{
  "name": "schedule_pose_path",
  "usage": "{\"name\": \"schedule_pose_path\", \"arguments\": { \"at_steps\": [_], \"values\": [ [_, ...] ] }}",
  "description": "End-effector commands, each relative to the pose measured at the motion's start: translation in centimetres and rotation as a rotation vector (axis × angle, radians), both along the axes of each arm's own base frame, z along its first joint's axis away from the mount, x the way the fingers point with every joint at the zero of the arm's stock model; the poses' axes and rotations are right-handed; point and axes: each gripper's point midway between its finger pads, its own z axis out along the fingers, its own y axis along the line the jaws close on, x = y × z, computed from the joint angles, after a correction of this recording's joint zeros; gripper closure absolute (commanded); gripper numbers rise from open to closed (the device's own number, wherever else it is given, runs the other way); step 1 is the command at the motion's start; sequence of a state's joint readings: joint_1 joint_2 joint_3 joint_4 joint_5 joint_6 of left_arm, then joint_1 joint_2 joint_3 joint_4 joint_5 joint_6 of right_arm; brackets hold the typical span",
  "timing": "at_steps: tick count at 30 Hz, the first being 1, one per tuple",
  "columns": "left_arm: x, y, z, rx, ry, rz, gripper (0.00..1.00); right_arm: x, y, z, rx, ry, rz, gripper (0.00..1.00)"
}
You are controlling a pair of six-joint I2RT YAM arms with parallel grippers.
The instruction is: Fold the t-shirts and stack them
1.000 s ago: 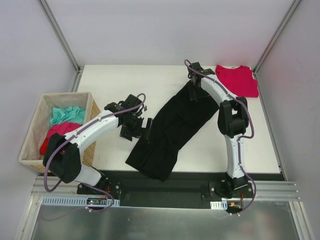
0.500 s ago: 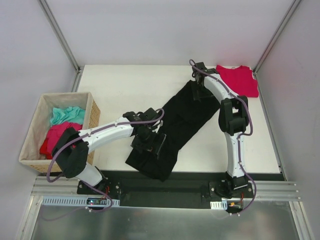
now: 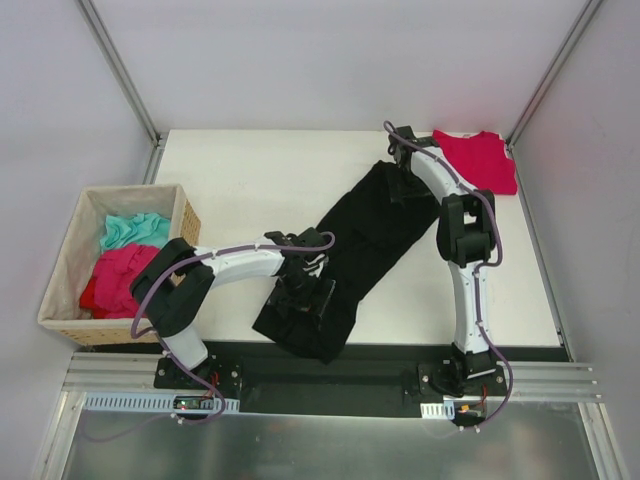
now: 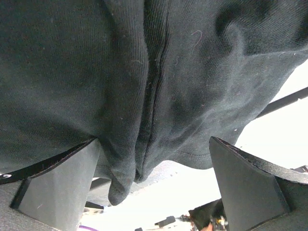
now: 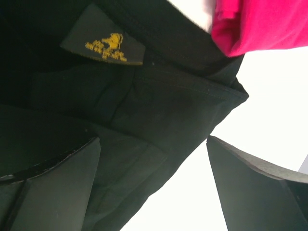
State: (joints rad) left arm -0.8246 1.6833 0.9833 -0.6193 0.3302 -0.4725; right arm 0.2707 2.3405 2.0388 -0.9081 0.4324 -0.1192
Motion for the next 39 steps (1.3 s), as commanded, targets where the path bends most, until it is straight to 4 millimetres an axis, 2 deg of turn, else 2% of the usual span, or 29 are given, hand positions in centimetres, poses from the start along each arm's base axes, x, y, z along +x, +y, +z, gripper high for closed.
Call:
{"name": "schedule_pose_path", "arguments": {
  "at_steps": [1, 4, 6, 7, 8, 11, 15, 18, 21, 25, 28, 31, 32, 33, 34, 35, 36, 37, 38, 39],
  "values": [
    [-1.1, -1.3, -1.9, -0.027, 0.063, -0.021, 0.01, 1.1, -0.1, 0.8, 0.015, 0.001, -0.017, 0.04],
    [-1.4, -1.9, -2.0, -0.038, 0.078, -0.034, 0.01, 1.2, 0.0, -0.3, 0.011, 0.038, -0.024, 0.03],
    [-1.6, -2.7, -1.9, -0.056, 0.082, -0.055, 0.01, 2.1, 0.2, 0.3, 0.016, 0.019, -0.027, 0.03],
    [-1.6, -3.1, -1.8, -0.064, 0.079, -0.069, 0.01, 2.3, 0.2, -0.4, 0.017, 0.031, -0.026, 0.03],
    [-1.4, -3.9, -1.4, -0.085, 0.077, -0.081, 0.01, 3.0, 0.5, 0.2, 0.031, 0.005, -0.024, 0.03],
    [-1.7, -5.4, -1.6, -0.105, 0.092, -0.125, 0.01, 3.7, 1.4, -0.2, 0.073, -0.002, -0.012, 0.03],
    [-1.8, -8.2, -1.6, -0.149, 0.104, -0.197, 0.01, 4.9, 2.5, 0.1, 0.131, -0.034, 0.012, 0.03],
    [-2.0, -9.6, -1.9, -0.166, 0.110, -0.239, 0.01, 5.7, 3.8, 0.4, 0.186, -0.060, 0.042, 0.03],
    [-2.1, -10.5, -1.8, -0.187, 0.108, -0.270, 0.01, 6.8, 5.9, 0.9, 0.274, -0.099, 0.088, 0.03],
    [-1.9, -11.7, -1.3, -0.228, 0.091, -0.313, 0.01, 7.4, 10.8, 2.0, 0.384, -0.140, 0.203, 0.03],
    [-1.8, -12.3, -0.6, -0.250, 0.082, -0.324, 0.01, 7.4, 12.0, 2.3, 0.367, -0.152, 0.244, 0.04],
    [-2.0, -12.0, 0.2, -0.258, 0.063, -0.326, 0.01, 6.6, 10.9, 1.7, 0.325, -0.123, 0.225, 0.03],
    [-2.2, -11.5, 0.4, -0.255, 0.056, -0.328, 0.01, 6.2, 10.5, 2.6, 0.309, -0.125, 0.223, 0.03],
    [-1.7, -11.4, 1.9, -0.273, 0.003, -0.331, 0.01, 5.4, 9.9, 2.6, 0.289, -0.106, 0.216, 0.03],
    [-1.4, -11.0, 2.6, -0.270, -0.031, -0.335, 0.01, 5.1, 9.1, 3.0, 0.252, -0.112, 0.202, 0.03],
    [-1.0, -10.5, 3.3, -0.259, -0.069, -0.331, 0.01, 4.9, 8.6, 6.4, 0.244, -0.176, 0.199, 0.04],
    [-0.3, -9.7, 5.1, -0.247, -0.133, -0.323, 0.01, 3.6, 7.9, 6.0, 0.218, -0.151, 0.191, 0.03],
    [0.4, -9.1, 5.9, -0.237, -0.168, -0.313, 0.01, 3.1, 7.4, 7.3, 0.190, -0.178, 0.185, 0.03],
    [1.4, -8.9, 7.3, -0.242, -0.215, -0.296, 0.01, 2.8, 7.3, 11.9, 0.202, -0.289, 0.190, 0.04],
    [2.2, -8.4, 9.3, -0.259, -0.265, -0.280, 0.01, 1.3, 6.6, 11.2, 0.179, -0.264, 0.185, 0.03]
  ]
}}
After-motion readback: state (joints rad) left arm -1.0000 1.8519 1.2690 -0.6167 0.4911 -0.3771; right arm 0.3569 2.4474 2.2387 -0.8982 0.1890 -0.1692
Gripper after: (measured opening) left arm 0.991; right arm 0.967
